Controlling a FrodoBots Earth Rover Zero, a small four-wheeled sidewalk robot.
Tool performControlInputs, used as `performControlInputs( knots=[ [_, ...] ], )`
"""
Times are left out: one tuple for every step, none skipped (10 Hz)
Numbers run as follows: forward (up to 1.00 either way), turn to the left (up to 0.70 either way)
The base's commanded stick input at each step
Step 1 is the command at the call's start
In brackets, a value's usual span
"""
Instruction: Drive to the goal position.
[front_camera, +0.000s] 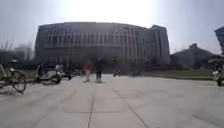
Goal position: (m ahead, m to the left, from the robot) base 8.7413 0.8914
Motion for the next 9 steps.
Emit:
performControlInputs(
  knots=[
    [1.00, 0.00],
    [1.00, 0.00],
    [1.00, 0.00],
    [1.00, 0.00],
    [1.00, 0.00],
    [1.00, 0.00],
    [1.00, 0.00],
    [1.00, 0.00],
    [1.00, -0.08]
  ],
)
